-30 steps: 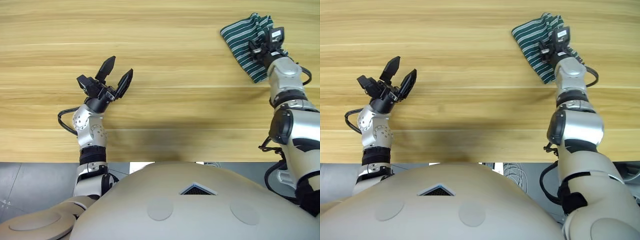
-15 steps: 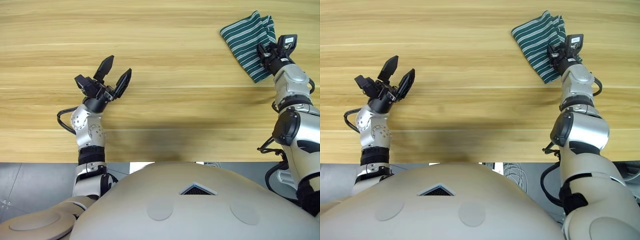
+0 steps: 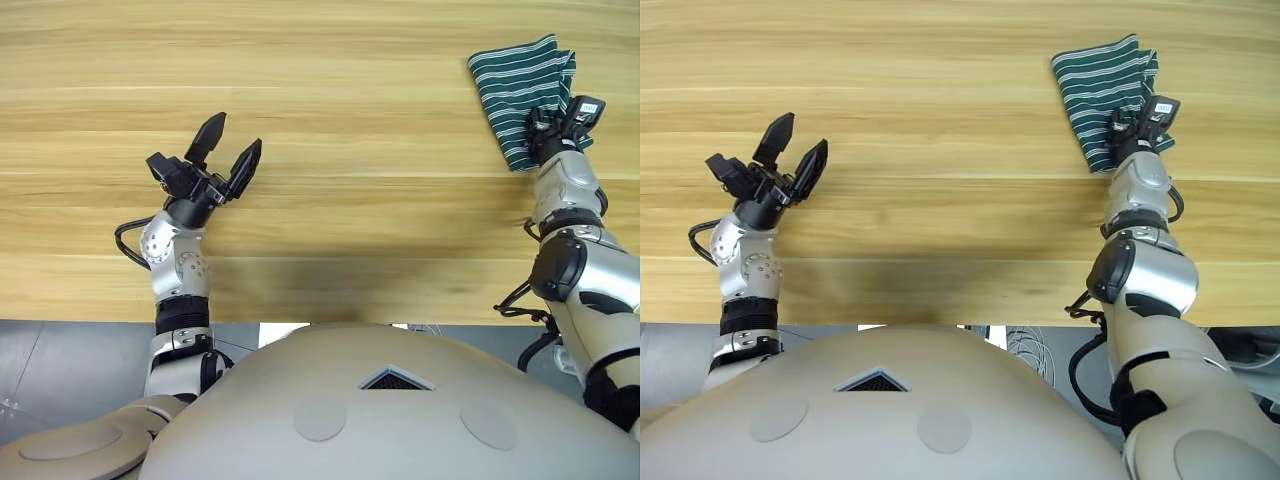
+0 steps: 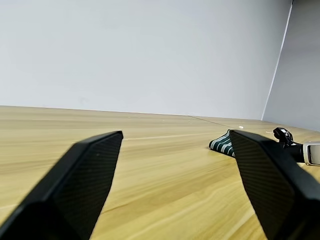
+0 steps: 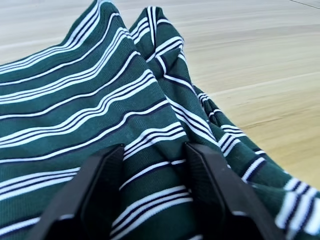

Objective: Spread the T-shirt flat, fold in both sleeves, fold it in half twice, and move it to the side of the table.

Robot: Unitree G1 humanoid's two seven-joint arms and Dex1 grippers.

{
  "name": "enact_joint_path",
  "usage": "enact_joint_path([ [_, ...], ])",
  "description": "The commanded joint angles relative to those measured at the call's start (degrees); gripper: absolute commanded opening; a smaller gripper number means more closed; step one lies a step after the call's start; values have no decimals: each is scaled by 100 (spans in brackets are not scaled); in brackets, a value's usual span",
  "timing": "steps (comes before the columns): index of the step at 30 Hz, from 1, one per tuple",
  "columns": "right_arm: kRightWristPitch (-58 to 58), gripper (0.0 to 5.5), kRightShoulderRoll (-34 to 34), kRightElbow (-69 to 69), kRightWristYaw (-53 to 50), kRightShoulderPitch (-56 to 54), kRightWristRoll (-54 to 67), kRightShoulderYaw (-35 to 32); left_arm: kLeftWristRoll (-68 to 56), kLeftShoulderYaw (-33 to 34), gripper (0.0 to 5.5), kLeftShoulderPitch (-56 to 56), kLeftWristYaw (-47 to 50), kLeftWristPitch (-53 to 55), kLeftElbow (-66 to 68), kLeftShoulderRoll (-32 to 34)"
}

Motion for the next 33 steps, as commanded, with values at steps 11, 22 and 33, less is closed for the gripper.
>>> enact_joint_path([
  [11, -1467, 228, 122, -9, -1032, 357, -518, 447, 21, -12, 383, -151, 140, -286, 118, -85],
  [22, -4285, 228, 497, -382, -310, 197, -758, 1001, 879, 944, 383, -1130, 2343, -1890, 779, -86],
  [33, -4591, 228, 707, -319, -221, 179, -840, 1150, 1799, 746, 383, -1314, 3231, -2678, 1425, 146],
])
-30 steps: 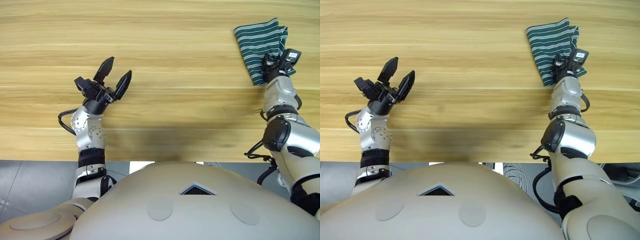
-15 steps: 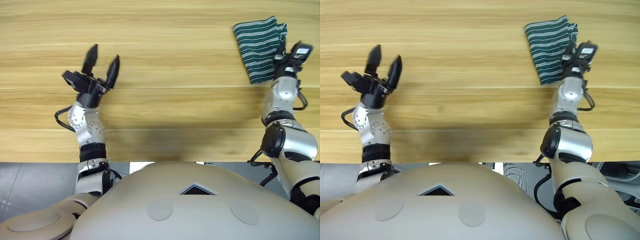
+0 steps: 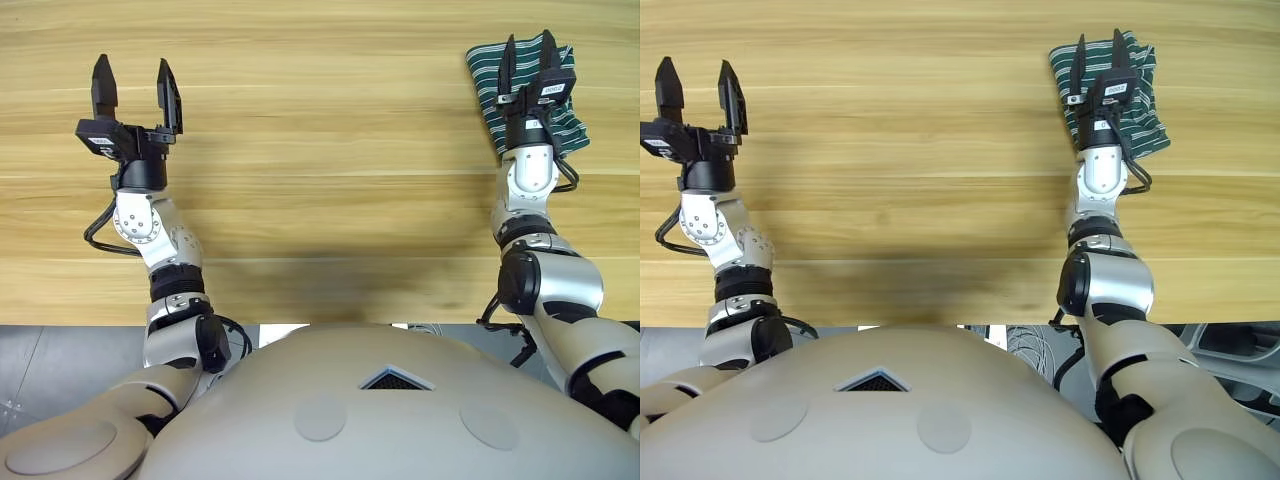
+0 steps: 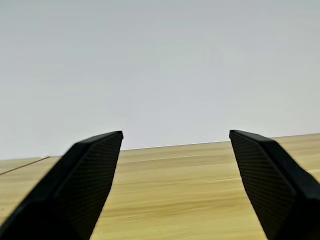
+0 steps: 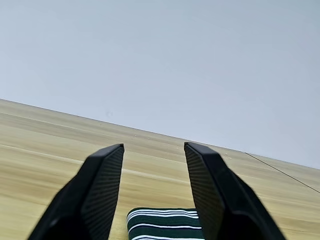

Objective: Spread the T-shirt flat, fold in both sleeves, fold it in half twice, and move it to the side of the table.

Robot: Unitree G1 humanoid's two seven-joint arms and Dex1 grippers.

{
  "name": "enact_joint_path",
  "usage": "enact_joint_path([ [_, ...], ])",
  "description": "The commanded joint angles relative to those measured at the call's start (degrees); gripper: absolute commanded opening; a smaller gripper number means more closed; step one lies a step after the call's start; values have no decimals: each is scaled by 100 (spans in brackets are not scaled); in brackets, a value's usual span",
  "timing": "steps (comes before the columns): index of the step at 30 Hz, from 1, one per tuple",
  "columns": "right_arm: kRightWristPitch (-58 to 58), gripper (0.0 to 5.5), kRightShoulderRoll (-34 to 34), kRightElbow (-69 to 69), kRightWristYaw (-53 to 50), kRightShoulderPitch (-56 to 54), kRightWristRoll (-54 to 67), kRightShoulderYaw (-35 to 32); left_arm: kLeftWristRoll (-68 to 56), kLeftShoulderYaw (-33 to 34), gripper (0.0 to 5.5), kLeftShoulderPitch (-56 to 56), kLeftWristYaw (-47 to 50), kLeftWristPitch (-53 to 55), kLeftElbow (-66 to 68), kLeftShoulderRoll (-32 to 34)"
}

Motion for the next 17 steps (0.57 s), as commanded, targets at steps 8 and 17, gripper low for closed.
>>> enact_joint_path([
  [8, 32, 228, 16, 118, -142, -81, -27, 51, 284, -191, 383, -175, 335, -383, 345, 214],
  [17, 552, 228, 186, 160, -545, -291, 65, -60, 682, -450, 383, -256, 702, -564, 613, 243],
])
